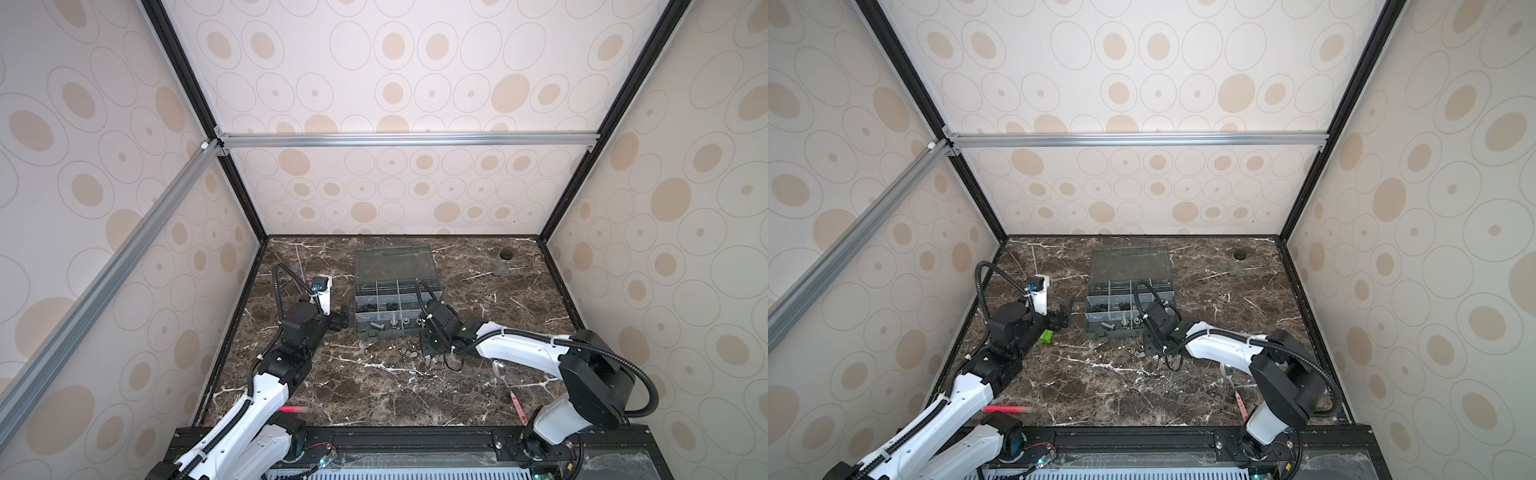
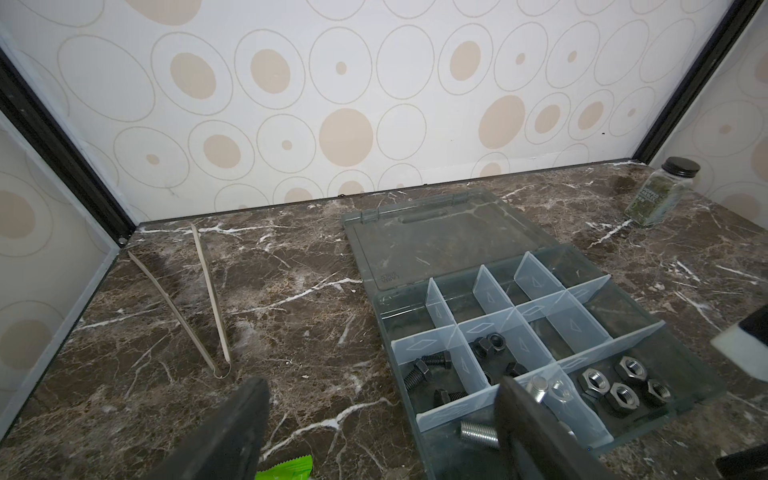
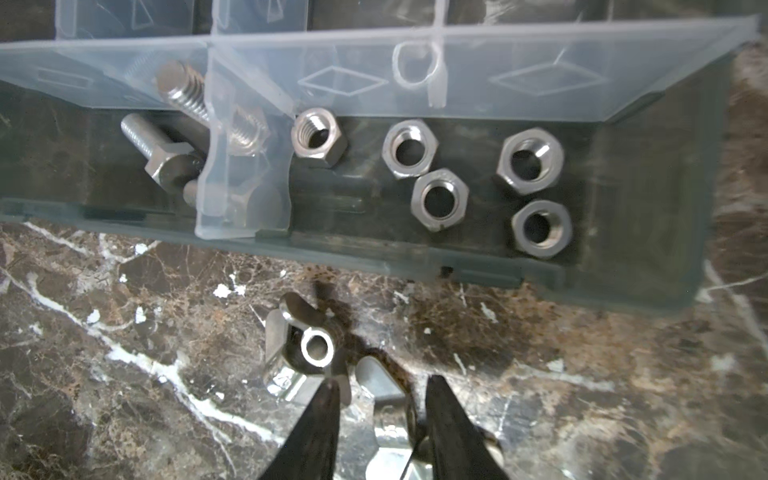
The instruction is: Sort the screws and nuts into containers
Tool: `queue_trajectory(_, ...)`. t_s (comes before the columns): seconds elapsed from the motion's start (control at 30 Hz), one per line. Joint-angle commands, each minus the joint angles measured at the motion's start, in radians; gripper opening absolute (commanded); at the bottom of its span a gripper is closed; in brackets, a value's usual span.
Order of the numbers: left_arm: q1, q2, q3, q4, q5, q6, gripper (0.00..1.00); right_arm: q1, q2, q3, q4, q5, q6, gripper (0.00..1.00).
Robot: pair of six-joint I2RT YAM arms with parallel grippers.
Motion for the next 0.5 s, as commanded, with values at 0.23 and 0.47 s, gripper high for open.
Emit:
queue_trajectory(0.23, 0.053, 0.057, 0.028, 0.036, 0.137, -0.055, 0.85, 0.02, 0.058, 0.034, 0.014, -0.054, -0.004, 0.3)
queue_trajectory(0.47, 0.072, 0.114, 0.052, 0.019, 0.201, -0.073, 0.85, 0.031, 0.098, 0.05, 0.011, -0.068, -0.008, 0.26)
